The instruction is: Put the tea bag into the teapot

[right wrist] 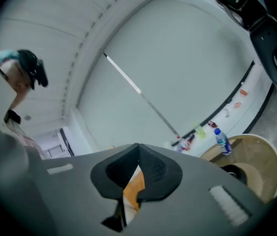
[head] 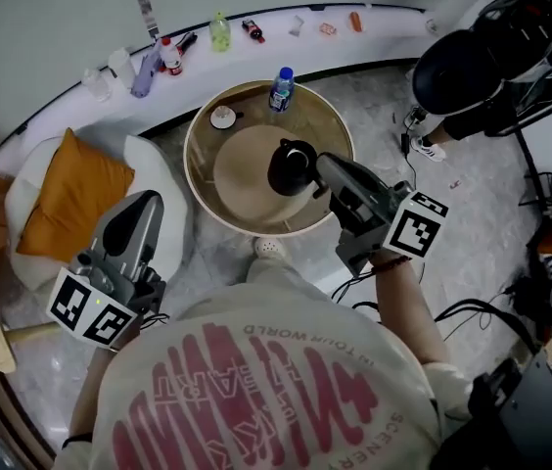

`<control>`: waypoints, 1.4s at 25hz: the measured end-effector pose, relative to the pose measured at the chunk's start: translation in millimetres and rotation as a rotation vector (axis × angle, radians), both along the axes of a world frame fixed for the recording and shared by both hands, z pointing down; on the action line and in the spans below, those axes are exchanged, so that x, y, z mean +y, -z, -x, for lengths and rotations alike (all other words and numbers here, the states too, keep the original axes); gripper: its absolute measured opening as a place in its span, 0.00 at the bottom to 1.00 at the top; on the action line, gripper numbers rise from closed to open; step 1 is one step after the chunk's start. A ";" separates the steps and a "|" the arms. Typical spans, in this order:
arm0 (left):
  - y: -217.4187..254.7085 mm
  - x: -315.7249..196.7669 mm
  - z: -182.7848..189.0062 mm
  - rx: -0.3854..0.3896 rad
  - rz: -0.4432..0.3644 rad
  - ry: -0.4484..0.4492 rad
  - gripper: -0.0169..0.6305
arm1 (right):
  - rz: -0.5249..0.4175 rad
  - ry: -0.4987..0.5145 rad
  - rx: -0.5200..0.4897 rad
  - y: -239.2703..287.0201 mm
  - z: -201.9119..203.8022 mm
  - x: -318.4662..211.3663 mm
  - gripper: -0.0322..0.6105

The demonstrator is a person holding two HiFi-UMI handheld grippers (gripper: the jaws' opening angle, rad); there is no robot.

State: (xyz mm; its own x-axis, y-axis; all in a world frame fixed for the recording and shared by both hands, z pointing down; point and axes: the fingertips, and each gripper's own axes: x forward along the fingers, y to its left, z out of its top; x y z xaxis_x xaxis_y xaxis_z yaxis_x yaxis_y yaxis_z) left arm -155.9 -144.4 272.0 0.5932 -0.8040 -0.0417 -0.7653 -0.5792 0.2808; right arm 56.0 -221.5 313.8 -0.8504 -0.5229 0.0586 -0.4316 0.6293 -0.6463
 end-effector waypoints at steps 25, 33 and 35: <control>-31.2 37.4 -41.4 0.031 0.070 -0.264 0.05 | -0.052 -0.153 0.038 -20.7 -13.2 121.1 0.05; -31.9 32.2 -43.4 0.028 0.068 -0.262 0.05 | -0.026 -0.145 0.062 -32.0 -16.8 116.2 0.05; -32.2 30.4 -43.7 0.021 0.074 -0.266 0.05 | -0.025 -0.140 0.071 -32.6 -16.6 112.5 0.05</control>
State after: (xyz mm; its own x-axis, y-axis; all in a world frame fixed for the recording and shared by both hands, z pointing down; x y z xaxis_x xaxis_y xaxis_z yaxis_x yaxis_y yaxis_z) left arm -112.2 -114.0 304.3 0.7835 -0.6214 -0.0027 -0.5828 -0.7363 0.3439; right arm 72.7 -109.0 346.4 -0.7633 -0.6382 0.1010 -0.5601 0.5756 -0.5958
